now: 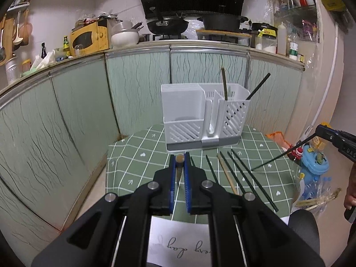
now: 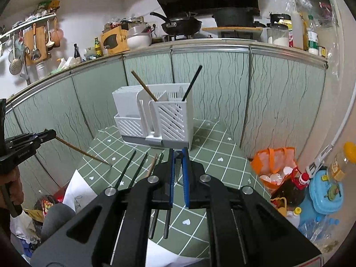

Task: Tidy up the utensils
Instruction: 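Lift both held chopsticks and carry them to the utensil holder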

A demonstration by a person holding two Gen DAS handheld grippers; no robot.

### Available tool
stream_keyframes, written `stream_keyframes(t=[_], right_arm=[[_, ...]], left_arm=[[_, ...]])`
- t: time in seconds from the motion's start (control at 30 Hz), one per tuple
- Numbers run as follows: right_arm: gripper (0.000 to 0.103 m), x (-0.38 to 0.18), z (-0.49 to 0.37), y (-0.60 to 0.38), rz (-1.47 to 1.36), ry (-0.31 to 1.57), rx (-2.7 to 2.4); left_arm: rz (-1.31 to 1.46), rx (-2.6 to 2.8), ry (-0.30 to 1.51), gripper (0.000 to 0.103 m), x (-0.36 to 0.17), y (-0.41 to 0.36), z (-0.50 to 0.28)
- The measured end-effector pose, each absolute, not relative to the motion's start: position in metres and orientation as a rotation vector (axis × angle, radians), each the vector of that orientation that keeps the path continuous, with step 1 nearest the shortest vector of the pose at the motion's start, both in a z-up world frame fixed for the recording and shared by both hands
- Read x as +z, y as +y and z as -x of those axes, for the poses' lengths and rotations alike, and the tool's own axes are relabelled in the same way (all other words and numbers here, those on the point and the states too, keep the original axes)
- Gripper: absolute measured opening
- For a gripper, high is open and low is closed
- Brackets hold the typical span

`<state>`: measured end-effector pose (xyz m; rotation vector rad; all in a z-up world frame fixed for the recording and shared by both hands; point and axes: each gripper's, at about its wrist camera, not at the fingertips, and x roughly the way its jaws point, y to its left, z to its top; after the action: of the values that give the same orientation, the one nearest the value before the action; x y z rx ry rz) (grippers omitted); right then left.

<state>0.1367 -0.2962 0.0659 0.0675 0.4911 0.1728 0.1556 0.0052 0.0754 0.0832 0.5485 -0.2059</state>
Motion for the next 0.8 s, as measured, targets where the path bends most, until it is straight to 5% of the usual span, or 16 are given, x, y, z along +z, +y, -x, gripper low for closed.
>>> stream_keyframes(t=[0.8], right_arm=[[0.006, 0.132, -0.162, -0.305, -0.094, 0.425, 0.232]], left_arm=[[-0.077, -0.344, 0.496, 0.008, 0.128, -0.012, -0.183]])
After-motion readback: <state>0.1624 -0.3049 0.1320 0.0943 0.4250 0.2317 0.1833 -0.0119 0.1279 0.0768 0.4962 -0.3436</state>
